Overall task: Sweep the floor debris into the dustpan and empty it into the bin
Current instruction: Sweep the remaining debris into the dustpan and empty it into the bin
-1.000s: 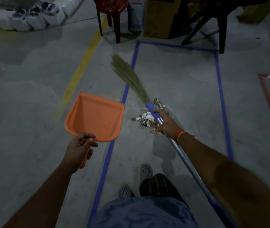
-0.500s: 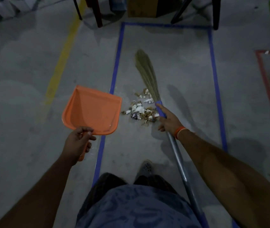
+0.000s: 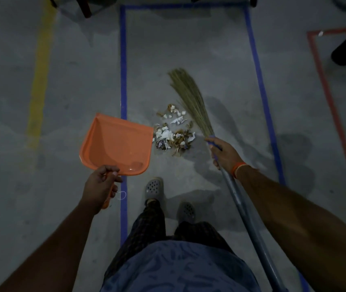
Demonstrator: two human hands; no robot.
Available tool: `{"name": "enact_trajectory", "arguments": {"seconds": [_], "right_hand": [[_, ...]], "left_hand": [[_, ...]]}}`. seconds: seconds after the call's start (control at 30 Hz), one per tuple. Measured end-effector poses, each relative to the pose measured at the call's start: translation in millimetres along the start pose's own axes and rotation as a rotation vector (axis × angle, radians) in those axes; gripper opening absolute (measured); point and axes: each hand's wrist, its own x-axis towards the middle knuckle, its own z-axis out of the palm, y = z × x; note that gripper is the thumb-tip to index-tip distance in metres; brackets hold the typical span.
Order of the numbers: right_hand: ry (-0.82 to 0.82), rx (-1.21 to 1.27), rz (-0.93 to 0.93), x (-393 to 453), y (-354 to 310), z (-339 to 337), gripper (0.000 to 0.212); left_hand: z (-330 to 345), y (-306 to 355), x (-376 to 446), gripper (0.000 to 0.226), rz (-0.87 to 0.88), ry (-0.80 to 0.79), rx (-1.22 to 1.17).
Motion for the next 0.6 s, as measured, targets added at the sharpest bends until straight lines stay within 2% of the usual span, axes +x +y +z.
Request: {"name": "enact_trajectory", "arguments": {"seconds": [0.27,0.43,0.6], "right_hand": [[0.077,-0.103,0.121,40,31,15,0.059],[0.096,-0.112,0.121,60,86,24,0.048],[0.079,-0.189,0.108,116,171,34,0.043]], "left_hand": [[-18,-11,90,0.010,-0.041,-0.085,0.093],[-11,-48,136,0.011,-0.040,-0.133,0.177],[2,-128,200,0.010,-0.026,-0.173,0.252]]}}
